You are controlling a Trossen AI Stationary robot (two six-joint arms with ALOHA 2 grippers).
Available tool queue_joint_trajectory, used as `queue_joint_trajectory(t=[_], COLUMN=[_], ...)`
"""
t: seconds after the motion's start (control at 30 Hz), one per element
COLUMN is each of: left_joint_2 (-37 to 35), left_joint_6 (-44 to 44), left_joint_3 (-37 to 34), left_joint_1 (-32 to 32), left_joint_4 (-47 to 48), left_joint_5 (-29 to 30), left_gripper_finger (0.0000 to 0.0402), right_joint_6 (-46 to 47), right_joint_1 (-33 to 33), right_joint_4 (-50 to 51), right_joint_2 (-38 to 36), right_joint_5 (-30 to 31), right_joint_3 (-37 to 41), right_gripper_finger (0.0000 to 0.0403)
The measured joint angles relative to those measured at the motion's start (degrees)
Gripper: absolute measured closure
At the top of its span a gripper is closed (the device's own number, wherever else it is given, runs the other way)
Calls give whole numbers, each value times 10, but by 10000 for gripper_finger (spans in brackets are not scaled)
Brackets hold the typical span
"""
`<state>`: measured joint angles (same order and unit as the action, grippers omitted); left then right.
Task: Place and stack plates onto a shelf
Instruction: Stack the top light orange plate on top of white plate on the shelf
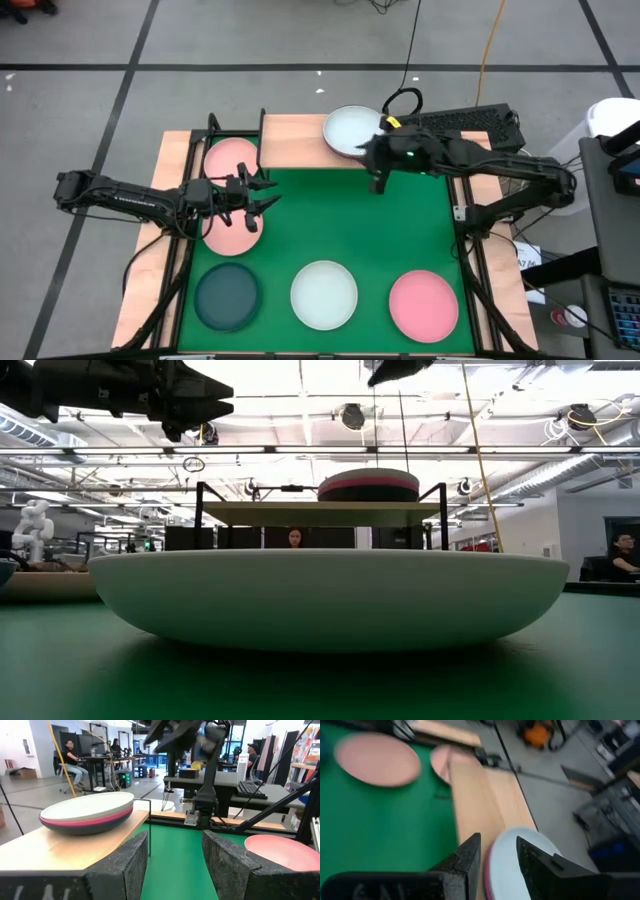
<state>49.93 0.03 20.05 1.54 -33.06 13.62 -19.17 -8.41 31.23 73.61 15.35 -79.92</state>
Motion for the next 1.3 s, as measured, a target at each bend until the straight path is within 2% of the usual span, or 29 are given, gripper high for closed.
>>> queue_joint_trajectory(t=[0.13, 0.23, 0.37, 0.5, 0.6, 0.73, 0.9, 0.97, 1.13, 1.3], left_joint_2=[0, 0, 0, 0, 0, 0, 0, 0, 0, 18], left_joint_6=[19, 23, 21, -14, -52, -105, -145, -173, -257, -313], left_joint_3=[1, 24, 95, 173, 206, 212, 212, 212, 212, 212], left_joint_1=[0, 0, 5, 11, 14, 16, 16, 16, 16, 13], left_joint_4=[5, 54, 219, 391, 474, 522, 623, 661, 752, 860], left_joint_5=[0, 1, 37, 67, 69, 67, 67, 86, 96, 107], left_gripper_finger=[211, 211, 211, 211, 211, 211, 211, 211, 211, 211], right_joint_6=[15, 29, 35, 35, 36, 47, 50, 53, 65, 63], right_joint_1=[34, 66, 108, 145, 166, 191, 214, 221, 235, 242], right_joint_4=[-12, -15, -42, -107, -171, -256, -350, -378, -409, -413], right_joint_2=[-36, -49, -63, -85, -109, -150, -204, -225, -260, -264], right_joint_5=[-61, -81, -81, -78, -56, -19, -17, -16, -16, -15], right_joint_3=[0, 0, 35, 113, 182, 272, 366, 394, 427, 431], right_gripper_finger=[293, 293, 293, 293, 293, 293, 293, 293, 293, 293])
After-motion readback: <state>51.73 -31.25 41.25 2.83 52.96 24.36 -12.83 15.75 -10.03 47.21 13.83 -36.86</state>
